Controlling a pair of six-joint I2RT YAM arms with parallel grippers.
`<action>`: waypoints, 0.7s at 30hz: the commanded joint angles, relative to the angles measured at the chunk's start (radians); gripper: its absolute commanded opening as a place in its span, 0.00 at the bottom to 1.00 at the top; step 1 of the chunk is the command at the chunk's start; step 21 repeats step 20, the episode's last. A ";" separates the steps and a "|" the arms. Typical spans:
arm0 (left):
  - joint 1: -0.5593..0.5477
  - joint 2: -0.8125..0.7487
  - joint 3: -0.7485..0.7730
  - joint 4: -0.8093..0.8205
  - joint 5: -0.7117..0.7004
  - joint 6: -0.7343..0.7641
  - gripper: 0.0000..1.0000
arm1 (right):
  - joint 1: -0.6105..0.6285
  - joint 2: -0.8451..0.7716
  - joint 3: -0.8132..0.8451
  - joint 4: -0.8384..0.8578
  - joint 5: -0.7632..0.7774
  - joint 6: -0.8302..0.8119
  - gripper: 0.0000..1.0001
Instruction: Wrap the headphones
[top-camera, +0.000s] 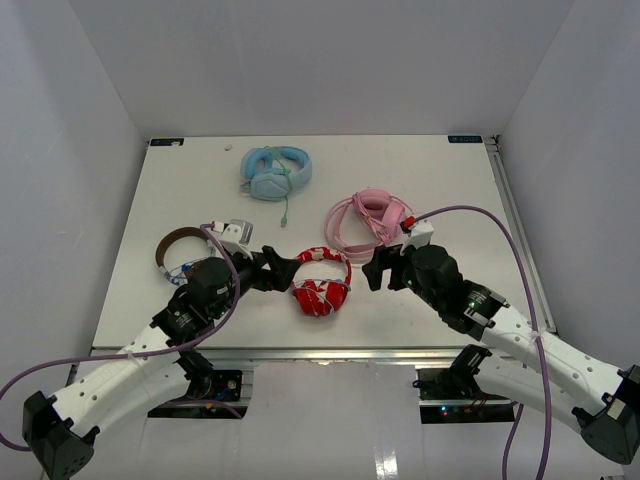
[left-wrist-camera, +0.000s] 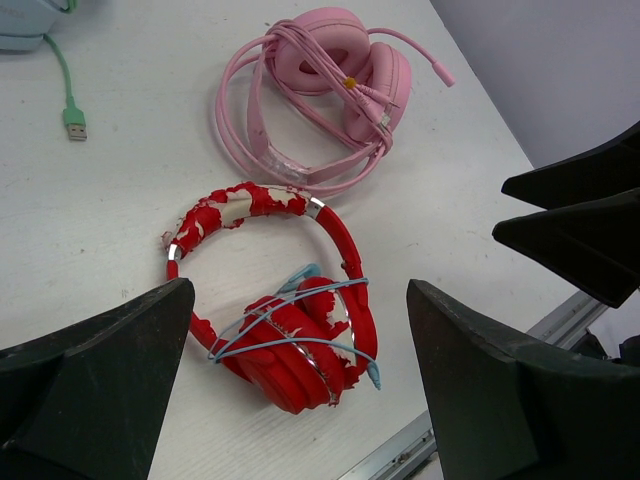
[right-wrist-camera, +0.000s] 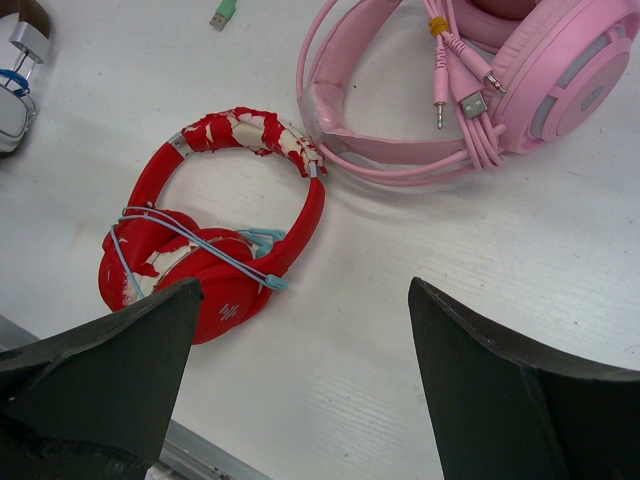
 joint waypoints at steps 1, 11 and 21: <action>-0.004 -0.014 -0.002 0.019 -0.005 0.007 0.98 | 0.001 -0.006 0.000 0.022 0.009 0.003 0.90; -0.006 -0.021 -0.004 0.019 -0.007 0.010 0.98 | 0.002 -0.007 0.000 0.021 0.011 0.003 0.90; -0.007 -0.022 -0.004 0.019 -0.007 0.012 0.98 | 0.001 -0.013 -0.001 0.021 0.013 0.003 0.90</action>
